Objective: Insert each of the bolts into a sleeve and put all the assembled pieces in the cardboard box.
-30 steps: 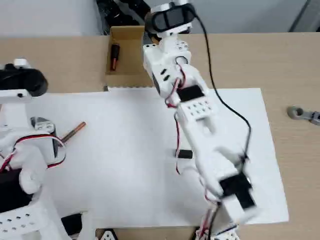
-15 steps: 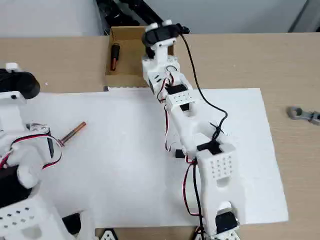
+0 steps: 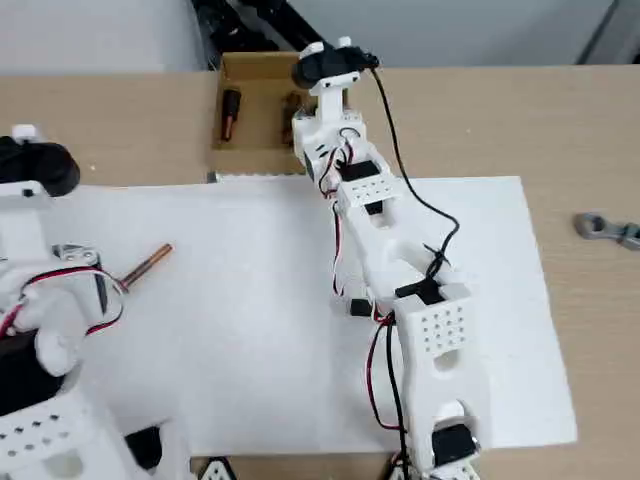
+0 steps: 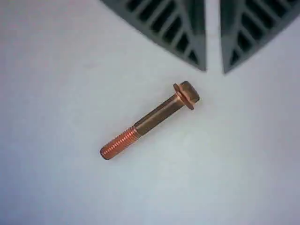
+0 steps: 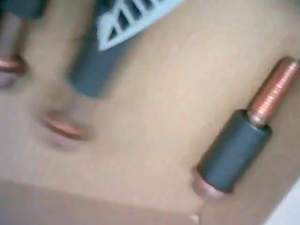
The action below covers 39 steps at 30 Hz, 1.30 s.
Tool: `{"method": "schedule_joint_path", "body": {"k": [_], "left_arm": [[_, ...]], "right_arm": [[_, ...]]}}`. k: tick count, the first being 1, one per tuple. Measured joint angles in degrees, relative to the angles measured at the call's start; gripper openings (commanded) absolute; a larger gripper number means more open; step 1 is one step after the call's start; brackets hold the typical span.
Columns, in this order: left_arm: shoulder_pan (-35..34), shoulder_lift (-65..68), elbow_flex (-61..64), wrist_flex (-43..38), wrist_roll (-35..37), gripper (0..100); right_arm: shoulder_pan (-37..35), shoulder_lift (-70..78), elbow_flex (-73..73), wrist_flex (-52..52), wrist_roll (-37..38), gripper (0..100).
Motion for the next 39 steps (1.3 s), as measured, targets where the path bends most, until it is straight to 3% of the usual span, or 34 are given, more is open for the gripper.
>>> {"method": "schedule_joint_path", "body": {"k": [7, 13, 17, 27, 34, 39], "left_arm": [[0.0, 0.0, 0.0, 0.0, -1.14, 12], [-0.09, 7.12, 0.35, 0.97, -4.66, 11], [-0.09, 15.82, -0.7, 2.2, -6.07, 11], [-0.18, 35.52, -3.25, 3.69, -25.49, 11], [-0.18, 42.02, -3.25, -3.96, -38.15, 11], [-0.18, 45.27, -3.25, -6.86, -47.21, 11]], "right_arm": [[0.09, -6.51, -1.05, 8.97, -2.02, 20.6], [-0.09, -19.69, -1.05, 21.8, -2.2, 0.0], [0.0, -26.9, -1.05, 30.15, -2.2, 1.7], [-0.09, -45.19, -1.05, 55.47, -2.2, 0.5], [-0.09, -57.23, -1.14, 70.86, -2.2, 0.7], [-0.09, -61.36, -1.32, 76.4, -2.2, 0.8]]}}
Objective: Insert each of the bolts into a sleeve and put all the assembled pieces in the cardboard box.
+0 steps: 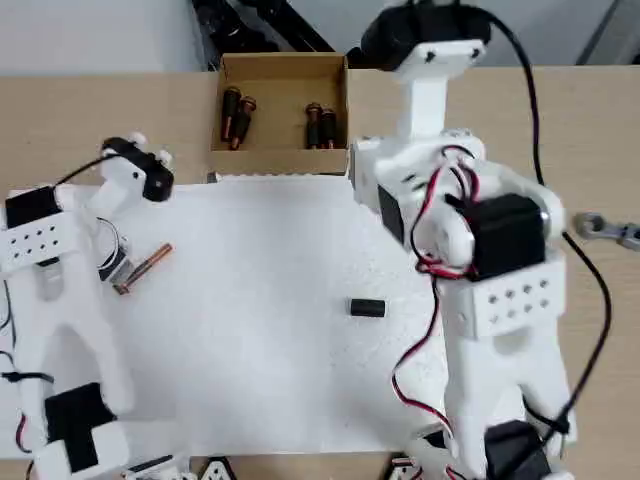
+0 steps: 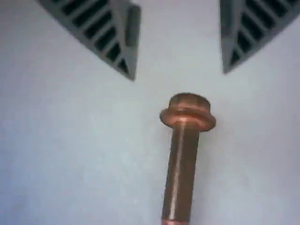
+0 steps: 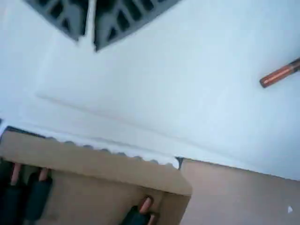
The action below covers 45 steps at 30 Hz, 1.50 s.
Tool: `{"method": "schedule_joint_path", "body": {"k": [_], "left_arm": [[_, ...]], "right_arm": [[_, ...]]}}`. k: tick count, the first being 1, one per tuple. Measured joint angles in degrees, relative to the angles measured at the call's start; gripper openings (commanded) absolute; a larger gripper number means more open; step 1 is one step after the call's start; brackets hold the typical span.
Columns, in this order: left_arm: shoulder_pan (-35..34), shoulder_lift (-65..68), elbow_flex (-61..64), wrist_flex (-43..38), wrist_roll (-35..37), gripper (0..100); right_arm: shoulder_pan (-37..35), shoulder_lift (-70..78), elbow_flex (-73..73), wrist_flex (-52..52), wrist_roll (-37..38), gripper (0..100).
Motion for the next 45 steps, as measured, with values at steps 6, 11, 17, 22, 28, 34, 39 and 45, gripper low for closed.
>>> {"method": "schedule_joint_path", "body": {"k": [6, 11, 17, 22, 28, 34, 39, 45], "left_arm": [[0.0, 7.21, 0.0, -4.75, -2.81, 11], [0.0, 13.45, 0.0, -8.7, -2.9, 11], [0.0, 17.14, 0.0, -12.22, -2.37, 11], [1.23, 19.08, -0.44, -12.57, -2.37, 11], [2.02, 21.01, -1.23, -12.57, -2.2, 3], [2.99, 21.98, -1.14, -12.4, -2.11, 0], [3.78, 21.54, -1.67, -10.9, -1.93, 0], [7.82, 15.3, -2.11, -6.68, -3.96, 0]], "right_arm": [[0.0, -1.05, 0.0, 1.05, 0.0, 0.8], [0.09, -1.14, 0.0, 1.76, -3.6, 0.8], [0.0, -1.14, 0.0, 1.85, -4.4, 0.8], [0.0, -1.14, 0.0, 1.85, -4.4, 0.8], [0.0, -1.14, 0.0, 1.85, -4.4, 0.8], [0.0, -1.14, 0.0, 1.85, -4.4, 0.7], [0.0, -1.23, 1.76, 1.85, -4.48, 0.8], [0.0, -1.32, 2.9, 1.85, -4.57, 0.8]]}}
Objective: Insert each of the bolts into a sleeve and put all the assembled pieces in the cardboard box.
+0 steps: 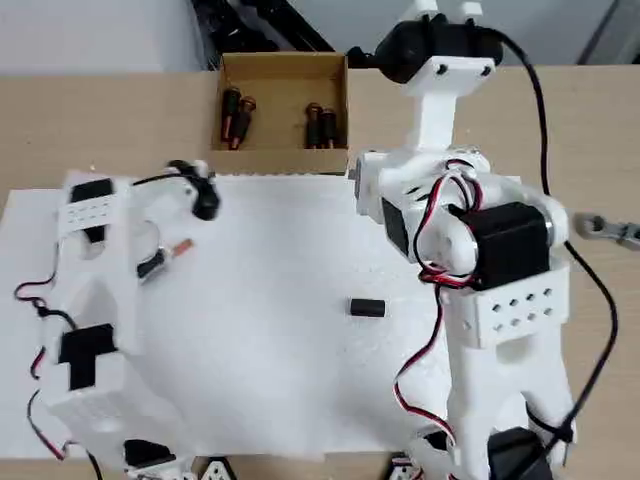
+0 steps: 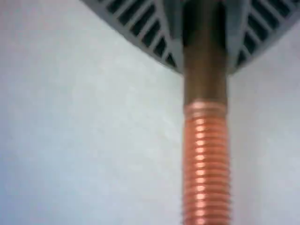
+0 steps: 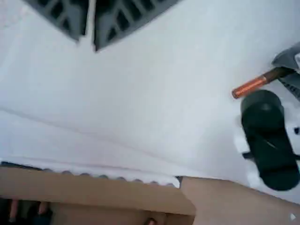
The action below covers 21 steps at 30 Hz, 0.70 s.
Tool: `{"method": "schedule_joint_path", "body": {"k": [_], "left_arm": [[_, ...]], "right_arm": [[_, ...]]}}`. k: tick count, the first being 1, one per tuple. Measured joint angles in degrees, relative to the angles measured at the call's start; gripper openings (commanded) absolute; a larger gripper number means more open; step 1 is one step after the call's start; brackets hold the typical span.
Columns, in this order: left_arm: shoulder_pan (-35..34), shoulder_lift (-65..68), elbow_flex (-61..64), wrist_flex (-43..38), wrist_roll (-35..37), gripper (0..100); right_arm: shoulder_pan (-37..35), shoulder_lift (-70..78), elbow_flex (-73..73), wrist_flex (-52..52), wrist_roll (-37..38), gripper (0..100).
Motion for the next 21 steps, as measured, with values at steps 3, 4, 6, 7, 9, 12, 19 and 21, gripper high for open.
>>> {"method": "schedule_joint_path", "body": {"k": [3, 4, 6, 7, 9, 12, 19, 21], "left_arm": [[0.53, -6.77, 0.0, 2.29, -1.93, 0], [0.79, -9.32, 0.0, 3.43, -3.34, 0], [0.79, -14.51, 0.0, 5.89, -6.15, 0], [0.79, -17.23, 0.0, 7.12, -7.47, 0], [1.14, -22.77, 0.0, 10.2, -10.73, 0], [1.23, -30.42, 0.0, 15.21, -18.73, 0], [-0.97, -38.51, 2.99, 19.96, -38.77, 0], [-1.41, -38.15, 4.84, 19.96, -43.25, 0]], "right_arm": [[0.09, 0.0, 0.0, 0.0, 0.0, 0.8], [0.18, 0.0, 0.0, 0.0, 0.0, 0.8], [0.0, 0.0, 0.0, 0.0, 0.0, 0.8], [0.0, 0.0, 0.0, 0.0, 0.0, 0.8], [0.09, 0.0, 0.0, 0.0, -1.14, 0.7], [0.09, 0.0, 0.0, 0.0, -1.93, 0.7], [0.09, -0.09, 0.53, 0.0, -2.11, 0.7], [0.0, -0.79, 0.53, 0.0, -2.11, 0.7]]}}
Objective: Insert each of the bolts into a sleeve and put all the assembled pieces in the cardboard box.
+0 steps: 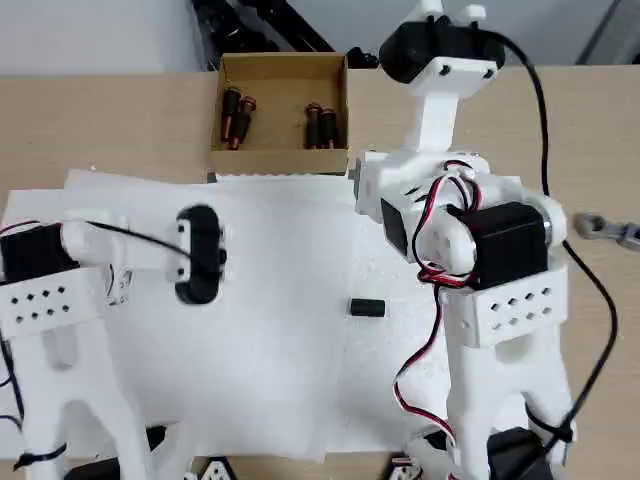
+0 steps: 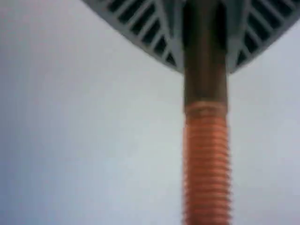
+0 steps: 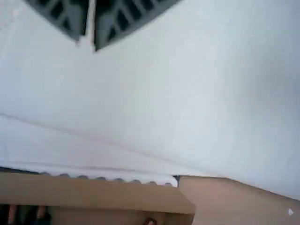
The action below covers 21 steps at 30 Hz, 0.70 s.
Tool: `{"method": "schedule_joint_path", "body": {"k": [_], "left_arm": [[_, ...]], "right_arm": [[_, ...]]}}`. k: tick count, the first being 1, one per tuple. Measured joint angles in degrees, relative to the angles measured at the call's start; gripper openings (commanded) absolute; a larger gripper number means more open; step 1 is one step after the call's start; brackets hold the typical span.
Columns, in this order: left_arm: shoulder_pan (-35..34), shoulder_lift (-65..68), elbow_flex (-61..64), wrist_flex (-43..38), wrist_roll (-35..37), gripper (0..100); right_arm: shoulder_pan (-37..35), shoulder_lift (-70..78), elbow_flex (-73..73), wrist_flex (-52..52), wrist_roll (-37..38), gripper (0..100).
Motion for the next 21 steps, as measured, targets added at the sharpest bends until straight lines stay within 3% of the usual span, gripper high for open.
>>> {"method": "schedule_joint_path", "body": {"k": [6, 21], "left_arm": [[-0.62, 8.44, 3.78, -6.24, -5.8, 0], [0.88, 34.64, 3.96, -22.77, -5.36, 0]], "right_arm": [[0.0, -0.79, 0.44, 0.0, 0.0, 0.7], [3.16, -0.79, 6.42, -3.43, 2.73, 0.6]]}}
